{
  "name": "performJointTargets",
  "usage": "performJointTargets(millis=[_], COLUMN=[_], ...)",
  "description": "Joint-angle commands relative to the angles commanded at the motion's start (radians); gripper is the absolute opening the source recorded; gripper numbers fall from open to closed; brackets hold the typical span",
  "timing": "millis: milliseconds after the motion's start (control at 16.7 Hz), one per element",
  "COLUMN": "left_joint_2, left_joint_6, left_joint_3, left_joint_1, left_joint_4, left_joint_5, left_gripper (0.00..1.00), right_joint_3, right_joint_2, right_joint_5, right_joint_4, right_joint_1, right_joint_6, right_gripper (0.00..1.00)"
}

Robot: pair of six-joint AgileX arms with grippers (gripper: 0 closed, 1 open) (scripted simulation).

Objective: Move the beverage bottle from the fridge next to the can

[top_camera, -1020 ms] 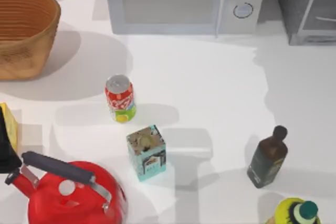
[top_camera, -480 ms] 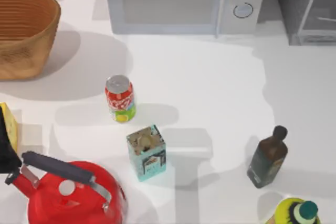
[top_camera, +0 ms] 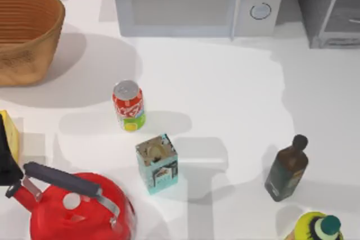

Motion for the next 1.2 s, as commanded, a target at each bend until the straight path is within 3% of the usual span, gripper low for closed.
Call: performJointTargets(millis=[180, 240, 780, 1200], left_joint_2=[0.0, 0.0, 0.0, 0.0], left_joint_6=[0.0, 0.0, 0.0, 0.0], left_joint_3=[0.0, 0.0, 0.0, 0.0], left_joint_1=[0.0, 0.0, 0.0, 0.0], left_joint_4=[0.0, 0.0, 0.0, 0.0], left_joint_5=[0.0, 0.0, 0.0, 0.0], left_gripper=[1.0, 1.0, 1.0, 1.0], right_joint_3=[0.0, 0.0, 0.0, 0.043], right_joint_2=[0.0, 0.0, -0.004, -0.113], right_joint_5=[0.0, 0.0, 0.0, -0.002], right_joint_4=[0.0, 0.0, -0.004, -0.156], right_joint_1=[0.0, 0.0, -0.003, -0.003], right_joint_6=[0.0, 0.0, 0.001, 0.002], right_gripper=[0.02, 0.0, 0.0, 0.0])
